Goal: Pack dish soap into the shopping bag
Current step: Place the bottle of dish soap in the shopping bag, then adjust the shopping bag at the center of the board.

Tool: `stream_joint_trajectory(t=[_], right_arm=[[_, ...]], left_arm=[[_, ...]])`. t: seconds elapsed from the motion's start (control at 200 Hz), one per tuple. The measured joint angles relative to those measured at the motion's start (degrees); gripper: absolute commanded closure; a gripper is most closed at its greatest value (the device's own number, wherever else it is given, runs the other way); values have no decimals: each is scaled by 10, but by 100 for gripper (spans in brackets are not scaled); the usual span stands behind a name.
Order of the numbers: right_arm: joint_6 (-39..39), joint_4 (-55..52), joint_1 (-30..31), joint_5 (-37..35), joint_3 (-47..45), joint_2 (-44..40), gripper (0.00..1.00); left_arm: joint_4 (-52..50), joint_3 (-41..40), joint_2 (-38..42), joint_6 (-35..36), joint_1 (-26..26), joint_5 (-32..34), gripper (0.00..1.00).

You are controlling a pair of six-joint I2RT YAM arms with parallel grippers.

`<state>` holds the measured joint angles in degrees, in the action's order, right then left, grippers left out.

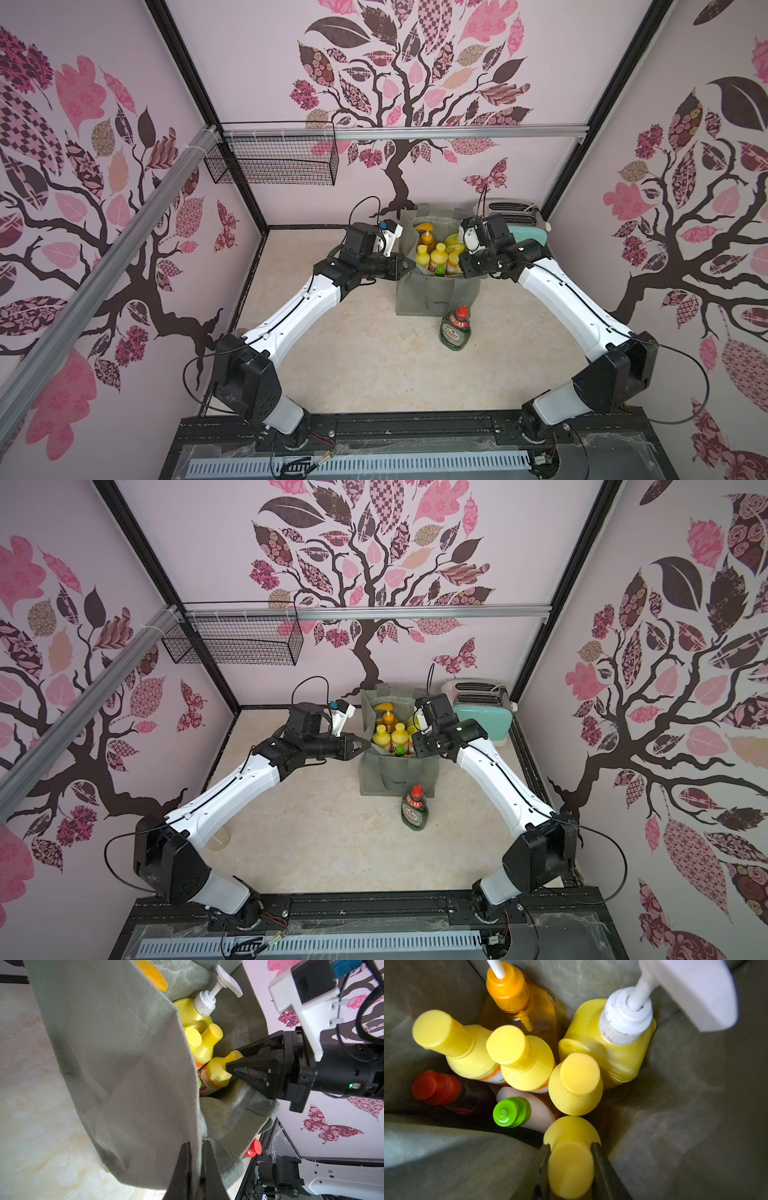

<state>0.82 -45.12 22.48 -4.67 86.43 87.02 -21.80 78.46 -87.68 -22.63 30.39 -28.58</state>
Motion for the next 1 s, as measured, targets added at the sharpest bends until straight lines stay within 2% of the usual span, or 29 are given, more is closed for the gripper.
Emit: stream_joint_trajectory(t=[0.075,0.215,0.45,0.515,0.61,0.72,0.88,1.0], right_arm=[[0,0,0,0,12,-1,46],[6,-2,-1,6,29,-20,40],[18,1,-1,27,64,-75,33],[19,3,-1,27,72,-89,29],[21,3,-3,17,78,-106,23],[22,5,-21,16,69,-119,19],[31,13,-70,23,-23,-151,19],[40,16,-73,40,-94,-155,20]], left_arm=[[0,0,2,-3,0,0,79],[6,0,26,-7,-8,2,51],[5,25,74,-2,-11,10,14],[-2,31,84,0,-11,17,8],[-17,44,90,7,-11,33,2],[-32,54,86,13,-11,46,2],[-35,42,71,15,-4,63,2],[-42,14,70,20,27,87,2]])
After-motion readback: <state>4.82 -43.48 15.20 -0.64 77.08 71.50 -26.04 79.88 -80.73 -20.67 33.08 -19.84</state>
